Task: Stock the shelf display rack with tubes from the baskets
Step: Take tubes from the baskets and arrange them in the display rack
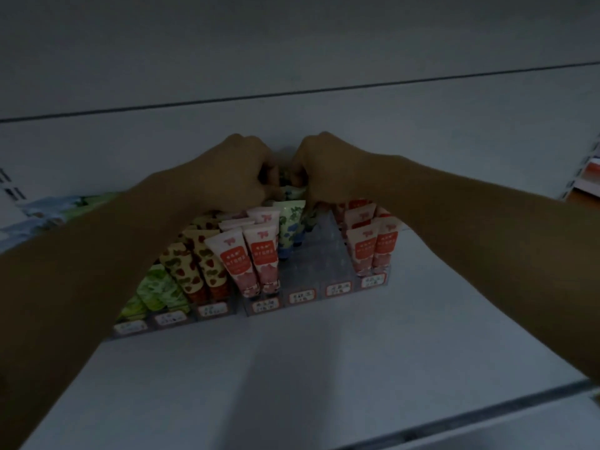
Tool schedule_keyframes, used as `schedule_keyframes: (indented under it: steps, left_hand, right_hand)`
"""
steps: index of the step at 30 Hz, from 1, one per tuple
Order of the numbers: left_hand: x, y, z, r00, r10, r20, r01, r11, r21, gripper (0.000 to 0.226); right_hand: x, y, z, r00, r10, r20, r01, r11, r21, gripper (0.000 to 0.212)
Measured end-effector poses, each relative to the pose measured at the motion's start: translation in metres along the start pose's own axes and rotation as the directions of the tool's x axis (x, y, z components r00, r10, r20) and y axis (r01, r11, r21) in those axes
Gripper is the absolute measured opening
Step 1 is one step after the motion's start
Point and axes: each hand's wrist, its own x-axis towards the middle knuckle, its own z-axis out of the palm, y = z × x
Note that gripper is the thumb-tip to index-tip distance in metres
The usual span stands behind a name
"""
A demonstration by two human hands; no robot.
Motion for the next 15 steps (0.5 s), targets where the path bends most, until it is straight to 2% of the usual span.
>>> schedule_keyframes:
  steps: [2, 6, 9, 12, 15]
  left_hand:
    - [0.0, -0.003, 0.002, 1.0, 0.004, -0.011, -0.004, 1.0, 0.005, 0.011]
    - [0.0, -0.003, 0.007, 1.0, -0.013, -0.006, 0.013, 1.0, 0.028, 0.013]
    - [-0.012, 0.004, 0.001, 1.0, -0.018, -0.02, 0.02, 0.995, 0.096, 0.02]
    - [-0.034, 0.018, -0.011, 1.0, -0.023, -0.022, 0.027, 0.976, 0.216, 0.042]
    - [-0.065, 0.034, -0.023, 1.0, -0.027, 0.003, 0.026, 0.97, 0.243, 0.034]
  right_hand:
    - [-0.002, 0.001, 0.005, 0.999, -0.002, -0.033, 0.002, 1.0, 0.006, 0.035]
    - [-0.004, 0.007, 0.014, 0.996, -0.005, -0.094, 0.006, 1.0, 0.011, 0.001]
    - [-0.007, 0.006, 0.009, 0.999, 0.016, -0.052, -0.017, 0.999, -0.031, 0.013]
    - [-0.024, 0.001, -0.007, 0.999, 0.004, -0.055, -0.012, 0.991, -0.135, 0.022]
    - [-0.061, -0.014, -0.028, 0.996, -0.001, -0.093, -0.013, 0.988, -0.151, 0.044]
